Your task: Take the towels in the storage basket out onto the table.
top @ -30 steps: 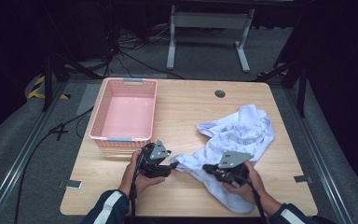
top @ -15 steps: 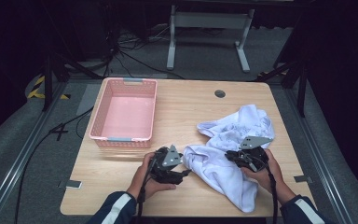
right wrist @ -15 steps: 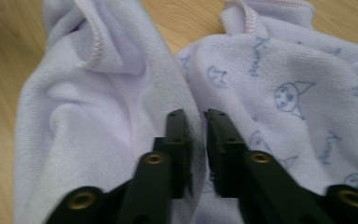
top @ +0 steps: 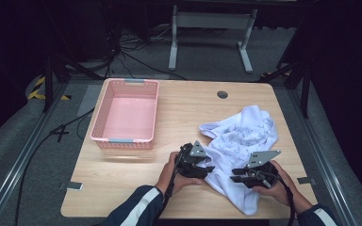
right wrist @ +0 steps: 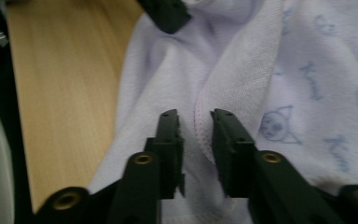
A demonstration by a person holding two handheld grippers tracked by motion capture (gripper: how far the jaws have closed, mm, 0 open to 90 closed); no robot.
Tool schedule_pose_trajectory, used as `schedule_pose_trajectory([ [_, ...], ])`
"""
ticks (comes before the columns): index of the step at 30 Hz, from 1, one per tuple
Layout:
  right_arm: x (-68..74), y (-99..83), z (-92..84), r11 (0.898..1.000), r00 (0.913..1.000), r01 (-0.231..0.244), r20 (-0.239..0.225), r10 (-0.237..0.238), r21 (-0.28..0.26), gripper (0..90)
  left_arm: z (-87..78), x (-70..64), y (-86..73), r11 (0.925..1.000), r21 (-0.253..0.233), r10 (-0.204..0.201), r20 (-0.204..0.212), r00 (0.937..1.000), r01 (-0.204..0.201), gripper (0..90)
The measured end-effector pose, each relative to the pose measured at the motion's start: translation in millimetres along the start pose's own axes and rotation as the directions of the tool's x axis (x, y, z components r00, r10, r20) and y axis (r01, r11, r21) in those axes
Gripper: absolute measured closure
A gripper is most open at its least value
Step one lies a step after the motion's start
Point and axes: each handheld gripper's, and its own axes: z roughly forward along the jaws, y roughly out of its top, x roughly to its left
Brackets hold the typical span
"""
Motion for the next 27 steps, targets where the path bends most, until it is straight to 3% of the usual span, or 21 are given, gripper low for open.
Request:
schedule_pose_trajectory([
  [2, 6.3, 0.0, 1.1, 1.000, 0.9993, 0.023, -0.028, -0.024, -0.006, 80.8, 5.7, 0.5, 2.6, 0.9997, 0.018, 0.016, -0.009, 0.9998, -0.016, 58.4],
  [4, 11.7, 1.2, 1.7, 0.999, 0.9986, 0.044, -0.028, -0.044, 0.003, 86.0, 8.9, 1.6, 3.0, 0.9998, 0.018, 0.011, -0.036, 0.9993, -0.011, 67.8],
  [8, 15.4, 1.4, -1.0, 0.998, 0.9975, 0.061, -0.034, -0.061, -0.016, 87.4, 5.7, 5.9, 1.4, 0.9995, 0.017, 0.028, -0.011, 0.9995, -0.028, 86.5],
  [10, 15.7, 1.1, -4.0, 0.998, 0.9978, 0.064, -0.017, -0.065, -0.026, 85.7, -6.5, 2.4, 1.7, 0.9964, 0.032, 0.079, 0.002, 0.9969, -0.079, 87.3],
  [11, 15.5, 1.0, -6.4, 0.997, 0.9981, 0.061, -0.006, -0.061, -0.039, 80.2, -15.2, -0.2, 1.6, 0.9936, 0.037, 0.106, 0.001, 0.9943, -0.106, 87.5],
  [13, 14.4, 0.5, -12.6, 0.996, 0.9986, 0.053, -0.004, -0.053, -0.075, 71.6, -37.8, -6.9, -1.7, 0.9929, 0.017, 0.117, 0.017, 0.9930, -0.117, 87.5],
  [15, 14.5, 0.1, -16.2, 0.994, 0.9983, 0.056, 0.019, -0.055, -0.098, 55.4, -57.8, -12.5, -8.5, 0.9921, 0.005, 0.125, 0.028, 0.9918, -0.125, 87.6],
  [16, 15.4, -0.1, -16.9, 0.993, 0.9983, 0.057, 0.022, -0.055, -0.104, 53.6, -57.8, -12.5, -8.5, 0.9921, 0.005, 0.125, 0.028, 0.9918, -0.125, 87.5],
  [17, 15.4, -0.1, -16.9, 0.993, 0.9983, 0.057, 0.022, -0.055, -0.104, 53.6, -69.6, -16.5, -14.8, 0.9937, -0.002, 0.112, 0.032, 0.9931, -0.112, 87.5],
  [18, 19.4, 0.5, -15.6, 0.992, 0.9969, 0.076, 0.028, -0.073, -0.096, 45.6, -86.5, -22.6, -25.7, 0.9933, -0.011, 0.115, 0.041, 0.9925, -0.115, 87.6],
  [19, 21.6, 1.3, -14.0, 0.993, 0.9966, 0.080, 0.027, -0.078, -0.090, 43.0, -86.5, -22.6, -25.7, 0.9933, -0.011, 0.115, 0.041, 0.9925, -0.115, 87.5],
  [23, 29.8, 3.3, -6.5, 0.992, 0.9938, 0.111, 0.001, -0.111, -0.057, 46.0, -114.7, -35.7, -45.8, 0.9930, -0.019, 0.118, 0.073, 0.9904, -0.117, 87.3],
  [25, 36.1, 3.0, 1.3, 0.991, 0.9908, 0.130, -0.035, -0.131, -0.025, 53.6, -124.1, -41.8, -54.8, 0.9935, -0.028, 0.112, 0.090, 0.9896, -0.110, 85.6],
  [26, 41.7, 2.1, 6.9, 0.987, 0.9847, 0.162, -0.066, -0.161, 0.010, 56.7, -127.9, -43.5, -58.5, 0.9945, -0.019, 0.104, 0.084, 0.9909, -0.103, 76.4],
  [27, 44.7, 1.3, 10.0, 0.984, 0.9817, 0.174, -0.084, -0.171, 0.029, 58.2, -133.9, -46.0, -64.2, 0.9961, -0.024, 0.087, 0.076, 0.9933, -0.085, 73.6],
])
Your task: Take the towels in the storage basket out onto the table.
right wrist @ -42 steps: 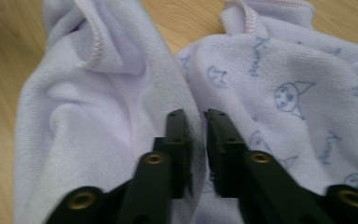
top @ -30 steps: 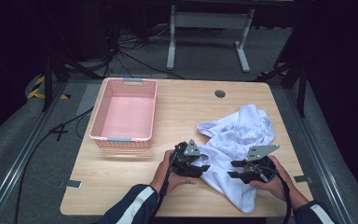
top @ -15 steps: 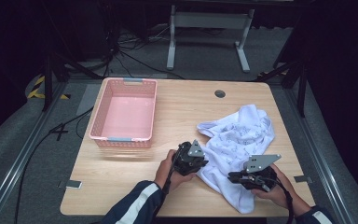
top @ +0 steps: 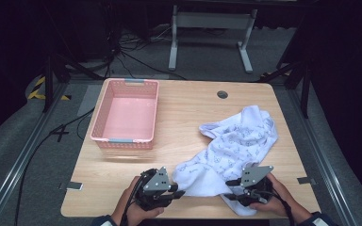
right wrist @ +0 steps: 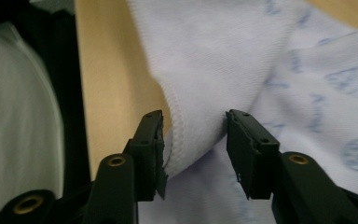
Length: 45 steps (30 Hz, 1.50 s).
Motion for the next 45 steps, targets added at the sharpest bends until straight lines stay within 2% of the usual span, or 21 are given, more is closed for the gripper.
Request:
schedule_pose_trajectory([
  [2, 5.3, -0.9, 4.8, 0.999, 0.9988, 0.025, -0.043, -0.024, 0.040, 56.6, -3.2, -0.5, -1.2, 1.0000, 0.000, -0.001, -0.012, 0.9999, 0.001, 62.1],
  [4, 8.3, -1.3, 5.4, 0.998, 0.9983, 0.031, -0.051, -0.028, 0.053, 56.4, -8.7, 1.9, -2.3, 0.9991, -0.028, -0.033, -0.042, 0.9986, 0.032, 59.4],
  [7, 8.9, -3.3, -4.0, 0.999, 0.9982, 0.024, -0.055, -0.022, 0.027, 52.4, -8.8, 10.3, -2.0, 0.9980, -0.037, -0.053, -0.076, 0.9957, 0.050, 52.9],
  [11, -3.5, -9.8, -28.5, 0.996, 0.9964, -0.054, 0.061, 0.059, -0.072, 52.9, 9.9, 21.3, 4.4, 0.9998, 0.001, -0.019, -0.069, 0.9974, 0.019, 50.2],
  [12, -8.4, -12.1, -33.6, 0.993, 0.9890, -0.081, 0.116, 0.091, -0.089, 54.4, 17.8, 24.0, 6.5, 0.9999, 0.007, -0.010, -0.059, 0.9982, 0.010, 50.2],
  [13, -17.9, -17.4, -41.0, 0.988, 0.9742, -0.115, 0.183, 0.133, -0.106, 56.2, 25.8, 27.2, 8.7, 0.9997, 0.026, 0.004, -0.048, 0.9989, -0.003, 48.8],
  [14, -17.9, -17.4, -41.0, 0.988, 0.9742, -0.115, 0.183, 0.133, -0.106, 56.2, 35.2, 29.6, 10.2, 0.9993, 0.038, 0.000, -0.042, 0.9991, 0.002, 48.8],
  [15, -25.1, -23.2, -42.6, 0.984, 0.9699, -0.141, 0.184, 0.160, -0.109, 57.3, 50.8, 36.8, 12.3, 0.9948, 0.094, 0.046, -0.062, 0.9971, -0.040, 51.1],
  [18, -27.5, -26.3, -42.8, 0.985, 0.9687, -0.145, 0.189, 0.161, -0.097, 57.9, 65.4, 46.1, 10.2, 0.9892, 0.140, 0.050, -0.055, 0.9972, -0.042, 57.0],
  [19, -28.5, -27.6, -42.0, 0.985, 0.9702, -0.146, 0.181, 0.161, -0.092, 58.0, 68.5, 50.3, 8.7, 0.9833, 0.175, 0.059, -0.060, 0.9964, -0.048, 60.0],
  [22, -27.4, -33.1, -33.3, 0.987, 0.9778, -0.159, 0.135, 0.160, -0.022, 59.7, 71.0, 58.8, 2.1, 0.9772, 0.207, 0.051, -0.025, 0.9984, -0.044, 71.7],
  [25, -21.7, -41.2, -26.5, 0.985, 0.9843, -0.156, 0.093, 0.150, 0.067, 60.7, 66.1, 55.6, -6.4, 0.9682, 0.247, 0.040, -0.005, 0.9992, -0.038, 77.2],
  [27, -18.5, -48.5, -28.8, 0.979, 0.9796, -0.192, 0.076, 0.186, 0.074, 61.2, 63.5, 51.7, -12.3, 0.9570, 0.285, 0.052, 0.016, 0.9985, -0.055, 78.1],
  [34, -1.2, -67.8, -40.8, 0.957, 0.9637, -0.267, 0.014, 0.267, 0.114, 57.2, 43.5, 29.4, -30.5, 0.9495, 0.311, 0.018, 0.081, 0.9965, -0.043, 77.2],
  [36, 4.4, -70.6, -47.8, 0.957, 0.9652, -0.261, 0.017, 0.261, 0.126, 55.3, 38.2, 26.2, -31.1, 0.9552, 0.292, 0.023, 0.099, 0.9948, -0.051, 71.0],
  [39, 3.4, -68.7, -63.0, 0.959, 0.9588, -0.278, 0.075, 0.274, 0.051, 51.2, 32.7, 30.5, -23.3, 0.9736, 0.228, 0.002, 0.059, 0.9983, -0.015, 61.8],
  [40, -1.4, -67.3, -69.8, 0.957, 0.9511, -0.290, 0.113, 0.287, 0.003, 50.4, 33.8, 31.8, -19.0, 0.9795, 0.201, -0.002, 0.044, 0.9990, -0.007, 58.6],
  [41, -7.9, -66.0, -76.4, 0.947, 0.9357, -0.314, 0.149, 0.320, -0.059, 50.6, 36.6, 34.6, -12.4, 0.9834, 0.181, 0.003, 0.022, 0.9997, -0.007, 56.3],
  [42, -17.3, -63.8, -84.1, 0.932, 0.9110, -0.339, 0.202, 0.359, -0.127, 52.2, 40.5, 37.5, -6.5, 0.9858, 0.168, 0.003, 0.011, 0.9999, -0.005, 53.8],
  [44, -33.9, -59.9, -91.1, 0.922, 0.8827, -0.331, 0.279, 0.378, -0.202, 53.3, 53.1, 43.1, 5.4, 0.9902, 0.139, 0.004, -0.008, 1.0000, -0.003, 52.2],
  [45, -43.8, -57.3, -91.5, 0.917, 0.8635, -0.334, 0.319, 0.391, -0.219, 53.5, 62.4, 47.0, 13.2, 0.9914, 0.131, -0.003, -0.018, 0.9998, 0.005, 51.2],
])
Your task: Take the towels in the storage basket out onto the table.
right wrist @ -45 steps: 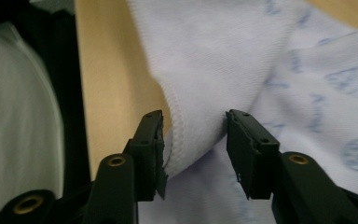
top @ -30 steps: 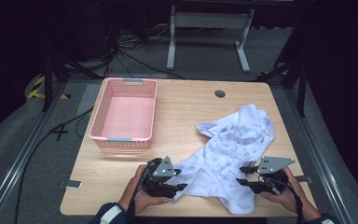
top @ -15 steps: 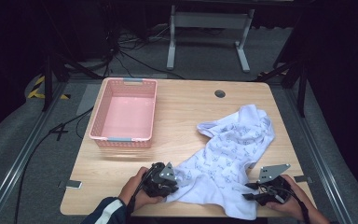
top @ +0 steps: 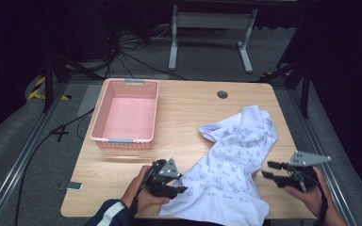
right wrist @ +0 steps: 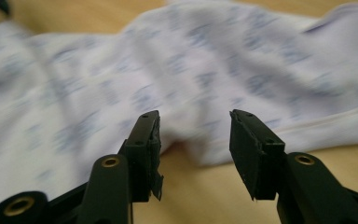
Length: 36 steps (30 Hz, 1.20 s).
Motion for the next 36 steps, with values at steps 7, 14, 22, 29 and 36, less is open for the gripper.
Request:
schedule_pose_trajectory([
  [7, -61.3, 14.6, 62.8, 0.993, 0.9780, -0.109, 0.184, 0.098, 0.051, 51.2, 55.1, 18.2, 33.2, 0.9969, 0.071, 0.036, -0.023, 0.9991, -0.034, 44.9],
  [14, -88.3, 2.7, 86.5, 0.979, 0.9532, -0.151, 0.282, 0.108, 0.136, 60.0, 61.2, 21.4, 28.1, 0.9956, 0.077, 0.051, 0.025, 0.9984, -0.053, 67.1],
  [22, -111.7, -15.5, 64.8, 0.963, 0.9301, -0.239, 0.313, 0.192, 0.122, 63.1, 34.1, -9.4, 0.5, 0.9877, 0.133, 0.075, 0.057, 0.9956, -0.082, 84.0],
  [29, -118.8, -21.6, 51.8, 0.946, 0.9327, -0.285, 0.271, 0.237, 0.153, 56.5, 18.6, -38.5, -16.5, 0.9824, 0.159, 0.079, 0.118, 0.9898, -0.097, 81.0],
  [36, -119.6, -0.2, 50.8, 0.974, 0.9437, -0.222, 0.260, 0.205, 0.039, 51.2, 30.5, -18.2, 19.0, 0.9989, 0.039, 0.026, 0.029, 0.9992, -0.027, 45.0],
])
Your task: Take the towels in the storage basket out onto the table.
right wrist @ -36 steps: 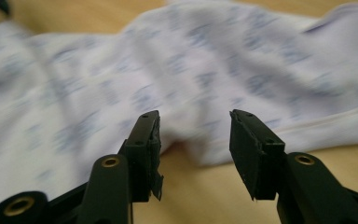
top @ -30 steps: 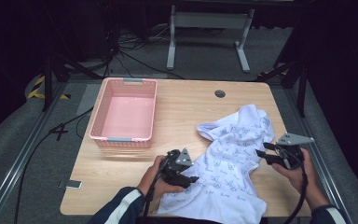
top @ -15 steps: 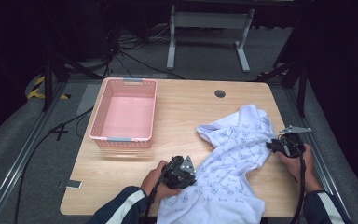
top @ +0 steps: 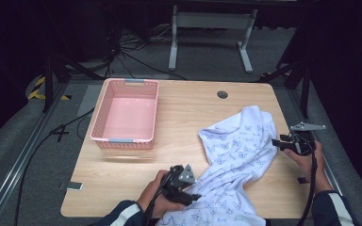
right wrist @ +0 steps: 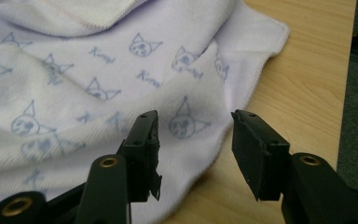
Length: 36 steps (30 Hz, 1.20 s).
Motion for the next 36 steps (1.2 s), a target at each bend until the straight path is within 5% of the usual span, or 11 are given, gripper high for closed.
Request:
schedule_pose_trajectory([
  [6, 6.1, 2.5, 17.3, 0.999, 0.9997, 0.017, -0.020, -0.017, 0.033, 48.6, 31.8, 40.7, 46.1, 0.9982, -0.055, -0.028, -0.123, 0.9920, 0.021, 41.6],
  [10, 13.3, -1.8, 16.4, 0.999, 0.9979, 0.045, -0.049, -0.044, 0.029, 48.8, 58.1, 76.6, 60.2, 0.9834, -0.112, -0.159, -0.155, 0.9751, 0.142, 42.7],
  [14, 15.2, -5.7, 17.2, 0.996, 0.9973, 0.066, -0.035, -0.064, 0.052, 49.5, 72.3, 85.7, 63.5, 0.9874, -0.094, -0.145, -0.219, 0.9648, 0.127, 51.0],
  [16, 14.3, -8.0, 17.4, 0.995, 0.9976, 0.069, -0.015, -0.068, 0.066, 54.0, 79.5, 88.9, 62.3, 0.9941, -0.050, -0.106, -0.279, 0.9544, 0.096, 65.8],
  [18, 10.5, -9.9, 17.4, 0.996, 0.9982, 0.059, 0.008, -0.060, 0.072, 55.1, 79.2, 92.1, 60.5, 0.9942, -0.048, -0.105, -0.266, 0.9582, 0.096, 79.7],
  [21, 1.1, -13.7, 16.7, 0.996, 0.9992, 0.030, 0.023, -0.032, 0.082, 55.4, 72.9, 91.3, 58.7, 0.9977, 0.005, -0.063, -0.303, 0.9510, 0.068, 88.0],
  [29, -12.5, -22.9, 3.9, 0.992, 0.9988, -0.045, 0.027, 0.042, 0.121, 54.8, 39.4, 94.1, 31.1, 0.9874, 0.048, -0.136, -0.234, 0.9627, 0.151, 88.1],
  [31, -11.2, -23.5, 1.1, 0.988, 0.9982, -0.056, 0.028, 0.053, 0.141, 54.8, 37.2, 93.5, 29.7, 0.9870, 0.043, -0.140, -0.240, 0.9605, 0.155, 87.8],
  [33, -8.8, -23.2, 0.4, 0.990, 0.9988, -0.019, 0.047, 0.013, 0.137, 54.9, 36.3, 93.5, 31.6, 0.9900, 0.000, -0.137, -0.242, 0.9606, 0.141, 70.4],
  [34, -6.7, -23.0, 0.6, 0.991, 0.9985, -0.001, 0.055, -0.007, 0.136, 55.1, 36.1, 94.4, 35.1, 0.9874, -0.024, -0.157, -0.280, 0.9472, 0.156, 70.4],
  [36, -4.1, -21.1, 0.3, 0.993, 0.9972, 0.010, 0.073, -0.018, 0.115, 55.8, 34.7, 99.6, 42.1, 0.9820, -0.083, -0.186, -0.281, 0.9413, 0.169, 53.5],
])
